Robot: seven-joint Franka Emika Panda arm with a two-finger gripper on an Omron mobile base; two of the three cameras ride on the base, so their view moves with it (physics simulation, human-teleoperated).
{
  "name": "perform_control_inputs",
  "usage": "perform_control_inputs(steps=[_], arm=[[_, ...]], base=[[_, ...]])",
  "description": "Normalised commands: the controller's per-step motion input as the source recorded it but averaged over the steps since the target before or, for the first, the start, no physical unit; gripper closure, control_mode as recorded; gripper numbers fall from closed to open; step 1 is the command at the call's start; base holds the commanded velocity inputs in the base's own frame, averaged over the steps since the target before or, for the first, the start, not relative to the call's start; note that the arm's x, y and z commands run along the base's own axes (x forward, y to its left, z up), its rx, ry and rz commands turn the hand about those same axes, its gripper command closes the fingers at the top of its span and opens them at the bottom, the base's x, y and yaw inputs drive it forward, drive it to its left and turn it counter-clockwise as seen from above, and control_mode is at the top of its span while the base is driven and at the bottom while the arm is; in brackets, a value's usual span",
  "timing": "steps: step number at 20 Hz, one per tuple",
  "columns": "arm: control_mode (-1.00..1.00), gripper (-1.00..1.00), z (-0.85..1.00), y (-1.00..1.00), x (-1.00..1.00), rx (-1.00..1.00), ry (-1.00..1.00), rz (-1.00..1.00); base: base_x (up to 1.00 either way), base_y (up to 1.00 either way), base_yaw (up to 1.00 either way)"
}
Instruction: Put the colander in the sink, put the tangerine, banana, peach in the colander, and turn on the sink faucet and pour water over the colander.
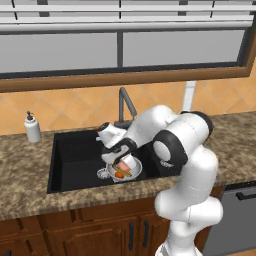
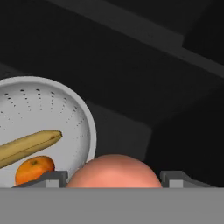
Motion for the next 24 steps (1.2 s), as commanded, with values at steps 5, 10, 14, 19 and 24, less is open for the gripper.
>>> perform_control_inputs(steps=[5,10,14,19,24], arm=[[-1.0,1.0,-0.65,0.0,0.57,-0.06,-0.04,0.13],[-1.0,1.0,-0.49,0.01,0.51,-0.05,-0.04,0.11],[-1.0,1.0,-0.43,0.0,0.52,-0.04,-0.05,0.09],[-1.0,1.0,-0.51,0.0,0.53,-0.05,-0.04,0.08],[-1.0,-1.0,-0.61,0.04,0.28,-0.1,-0.06,0.07]], base=[[0.0,0.0,0.0],[0.0,0.0,0.0],[0.0,0.0,0.0],[0.0,0.0,0.0],[0.0,0.0,0.0]])
